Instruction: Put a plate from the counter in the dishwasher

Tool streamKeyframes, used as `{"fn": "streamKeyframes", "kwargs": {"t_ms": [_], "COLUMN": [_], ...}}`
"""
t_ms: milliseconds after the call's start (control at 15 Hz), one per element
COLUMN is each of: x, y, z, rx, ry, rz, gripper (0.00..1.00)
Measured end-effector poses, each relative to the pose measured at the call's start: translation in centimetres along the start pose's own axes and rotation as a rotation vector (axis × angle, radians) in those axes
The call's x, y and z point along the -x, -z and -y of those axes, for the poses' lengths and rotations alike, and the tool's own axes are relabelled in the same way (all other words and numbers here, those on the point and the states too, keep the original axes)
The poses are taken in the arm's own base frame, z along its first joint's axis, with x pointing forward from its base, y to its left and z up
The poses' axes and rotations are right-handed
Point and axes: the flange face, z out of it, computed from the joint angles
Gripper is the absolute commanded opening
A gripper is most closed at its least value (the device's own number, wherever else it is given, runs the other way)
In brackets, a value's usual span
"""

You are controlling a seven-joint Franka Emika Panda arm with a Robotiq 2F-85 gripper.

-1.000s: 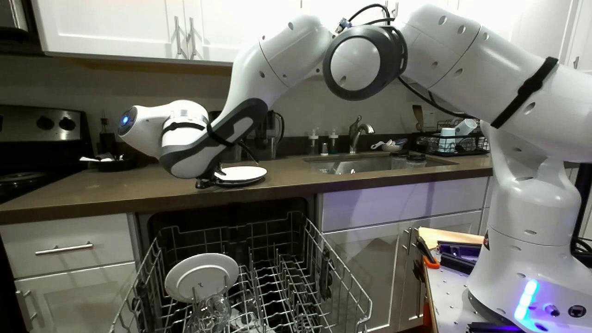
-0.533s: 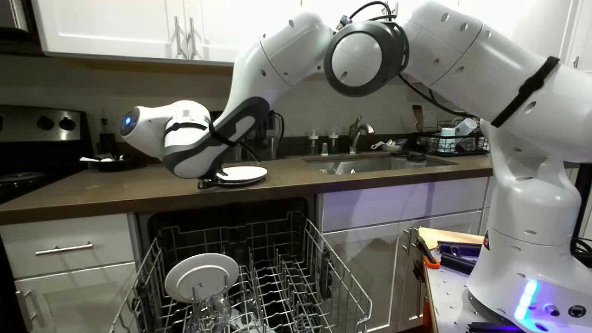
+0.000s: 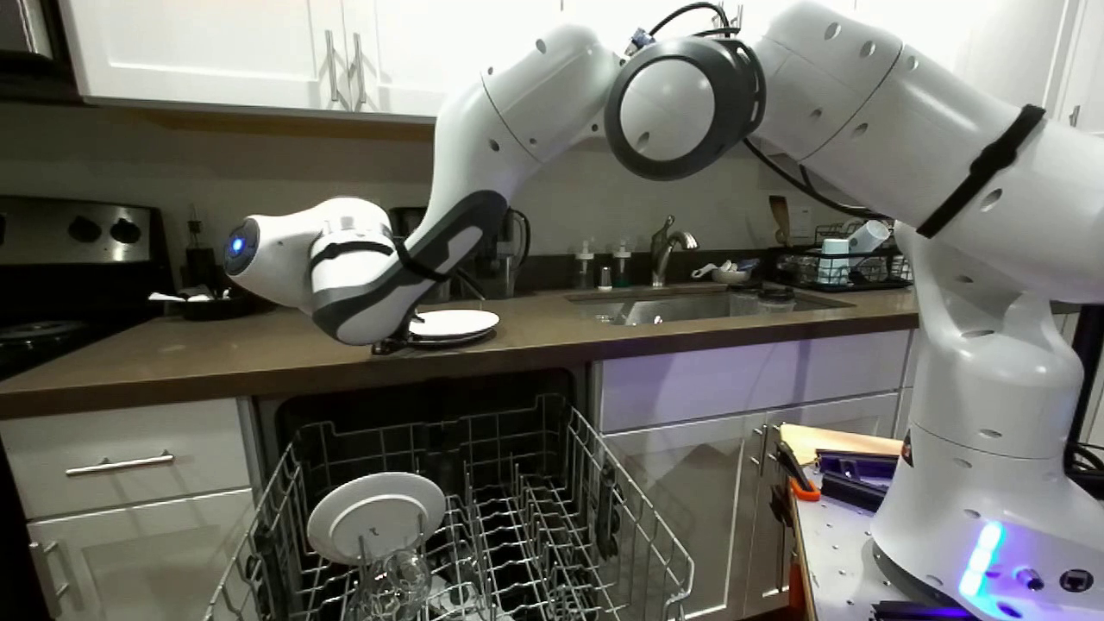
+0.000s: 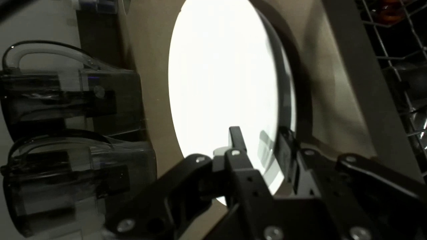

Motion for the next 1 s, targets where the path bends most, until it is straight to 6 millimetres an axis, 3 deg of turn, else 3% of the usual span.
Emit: {"fn": "streamKeyframes", "kwargs": {"t_ms": [267,533,1000], "x": [0.23,0.36,0.34], "y": [-0.16,-0.37,-0.07], "z": [0.66,0.89,0.99], "rx": [0.044,0.066,0.072], "ry": [0.014,0.011,0.002], "rz": [-0.014,-0.021,-0.030], "gripper": [0.02,0.08,0.07]}}
